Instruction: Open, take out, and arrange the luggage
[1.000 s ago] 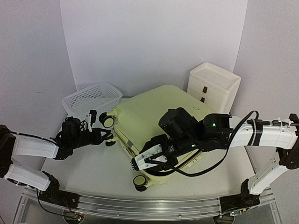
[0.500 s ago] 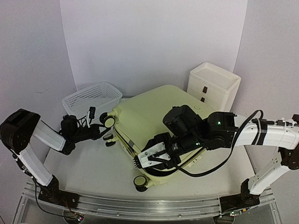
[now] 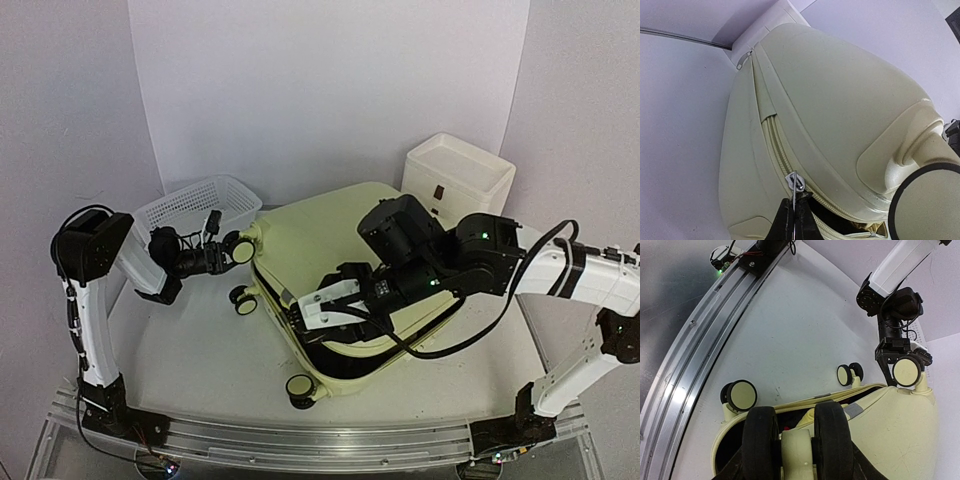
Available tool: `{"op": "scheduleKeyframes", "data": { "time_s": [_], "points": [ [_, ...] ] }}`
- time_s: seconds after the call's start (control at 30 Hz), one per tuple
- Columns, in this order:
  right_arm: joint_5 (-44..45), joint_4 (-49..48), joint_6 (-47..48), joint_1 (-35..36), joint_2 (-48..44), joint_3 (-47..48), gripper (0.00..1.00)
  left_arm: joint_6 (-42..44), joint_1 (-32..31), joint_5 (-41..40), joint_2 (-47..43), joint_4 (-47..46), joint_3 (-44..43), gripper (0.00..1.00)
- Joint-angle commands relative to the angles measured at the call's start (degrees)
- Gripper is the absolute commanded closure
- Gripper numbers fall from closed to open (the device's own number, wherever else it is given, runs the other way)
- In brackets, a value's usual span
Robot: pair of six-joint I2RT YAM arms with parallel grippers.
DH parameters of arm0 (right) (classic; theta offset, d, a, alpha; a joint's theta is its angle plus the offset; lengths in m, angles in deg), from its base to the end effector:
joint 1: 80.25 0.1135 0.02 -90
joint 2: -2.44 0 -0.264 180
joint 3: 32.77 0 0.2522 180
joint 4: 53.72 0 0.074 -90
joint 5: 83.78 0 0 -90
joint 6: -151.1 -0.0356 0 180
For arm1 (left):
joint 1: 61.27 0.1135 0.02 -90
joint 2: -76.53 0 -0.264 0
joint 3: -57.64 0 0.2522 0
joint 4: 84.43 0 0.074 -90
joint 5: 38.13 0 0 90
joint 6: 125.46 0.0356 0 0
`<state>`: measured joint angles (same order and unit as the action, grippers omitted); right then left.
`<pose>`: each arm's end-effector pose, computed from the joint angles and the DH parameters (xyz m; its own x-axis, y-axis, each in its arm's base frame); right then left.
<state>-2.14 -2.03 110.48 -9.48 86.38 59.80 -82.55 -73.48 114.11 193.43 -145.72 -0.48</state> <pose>0.1009 0.3051 0.3393 0.5892 -0.5909 -0.5510 -0.8017 -0.3425 -0.4900 0.3458 -0.1071 0.1372 -0.6759 -0.2028 -0.7086 0.6867 0.1759 -0.7053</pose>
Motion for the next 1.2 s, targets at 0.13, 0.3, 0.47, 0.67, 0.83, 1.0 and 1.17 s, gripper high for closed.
{"op": "scheduleKeyframes", "data": {
  "time_s": [0.13, 0.3, 0.47, 0.67, 0.83, 1.0, 1.17],
  "points": [
    [-7.03, -2.50, -5.69, 1.04, 2.80, 14.47, 1.00, -6.82, 0.25, -4.27, 6.53, 0.96, -11.10, 1.00],
    [-4.85, -3.29, -4.27, 1.04, 6.77, 22.46, 1.00, -2.47, -2.13, -6.33, 7.36, 8.04, -14.26, 1.00],
    [0.06, -7.80, -4.91, 1.04, 9.43, 26.31, 1.00, 6.26, -4.13, -12.32, 4.27, 18.88, -14.52, 1.00],
    [9.42, -13.43, -6.67, 1.04, 11.90, 30.54, 1.00, 9.21, -4.15, -21.19, 0.26, 20.48, -11.04, 0.83],
    [14.02, -14.02, -8.49, 0.84, 14.62, 35.25, 1.00, 14.73, -4.14, -28.81, -6.59, 20.81, -4.26, 0.59],
    [16.53, -14.03, -9.43, 0.18, 16.17, 37.39, 1.00, 18.24, -4.15, -33.00, -13.60, 21.14, 2.41, 0.46],
    [19.08, -14.28, -9.57, -0.56, 17.67, 39.47, 1.00, 21.68, -4.33, -35.65, -21.56, 21.44, 10.49, 0.44]
  ]
}}
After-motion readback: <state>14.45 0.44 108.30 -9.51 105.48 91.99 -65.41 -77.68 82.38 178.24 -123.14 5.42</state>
